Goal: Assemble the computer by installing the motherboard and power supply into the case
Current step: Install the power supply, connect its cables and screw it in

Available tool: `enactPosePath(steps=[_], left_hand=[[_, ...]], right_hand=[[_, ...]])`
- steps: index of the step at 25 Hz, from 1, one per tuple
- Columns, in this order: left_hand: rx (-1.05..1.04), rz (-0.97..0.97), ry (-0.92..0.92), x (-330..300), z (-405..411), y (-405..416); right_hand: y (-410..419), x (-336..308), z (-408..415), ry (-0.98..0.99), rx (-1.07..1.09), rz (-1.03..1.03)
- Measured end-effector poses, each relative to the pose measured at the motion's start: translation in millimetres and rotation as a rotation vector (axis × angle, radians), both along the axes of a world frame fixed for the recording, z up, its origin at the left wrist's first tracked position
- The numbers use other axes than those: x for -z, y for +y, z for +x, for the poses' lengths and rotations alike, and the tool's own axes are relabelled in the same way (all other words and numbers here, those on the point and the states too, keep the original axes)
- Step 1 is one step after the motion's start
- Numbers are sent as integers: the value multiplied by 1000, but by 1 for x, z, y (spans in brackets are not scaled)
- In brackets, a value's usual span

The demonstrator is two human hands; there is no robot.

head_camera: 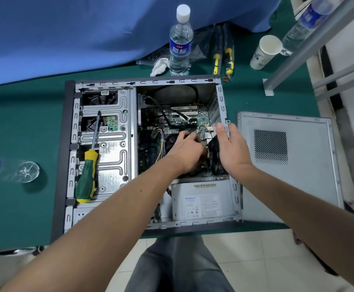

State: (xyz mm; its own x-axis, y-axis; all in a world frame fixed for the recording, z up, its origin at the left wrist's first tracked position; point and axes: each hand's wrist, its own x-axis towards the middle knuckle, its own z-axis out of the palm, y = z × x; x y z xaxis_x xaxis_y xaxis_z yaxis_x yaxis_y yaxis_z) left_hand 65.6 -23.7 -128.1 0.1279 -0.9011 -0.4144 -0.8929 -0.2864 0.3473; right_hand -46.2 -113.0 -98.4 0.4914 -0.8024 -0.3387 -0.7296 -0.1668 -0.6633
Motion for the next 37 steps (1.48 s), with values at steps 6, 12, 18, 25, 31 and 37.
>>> enactPosePath(steps=[6,12,18,25,31,37], left_hand=[[41,-27,-61,3,-3,4],[-45,26,16,8,-9,1],[-95,26,48,15,-7,1],[-64,-50,5,14,-10,3],[-110,13,25,16,-11,3],[-103,-7,11,17,-12,2]], right_hand=[[2,0,0,4,1,-6],[2,0,-2,-1,16,11],[2,1,1,-18,4,8],[0,3,-2,-4,-2,17],[0,3,-1,-6,-5,23],[1,2,-1,-17,1,31]])
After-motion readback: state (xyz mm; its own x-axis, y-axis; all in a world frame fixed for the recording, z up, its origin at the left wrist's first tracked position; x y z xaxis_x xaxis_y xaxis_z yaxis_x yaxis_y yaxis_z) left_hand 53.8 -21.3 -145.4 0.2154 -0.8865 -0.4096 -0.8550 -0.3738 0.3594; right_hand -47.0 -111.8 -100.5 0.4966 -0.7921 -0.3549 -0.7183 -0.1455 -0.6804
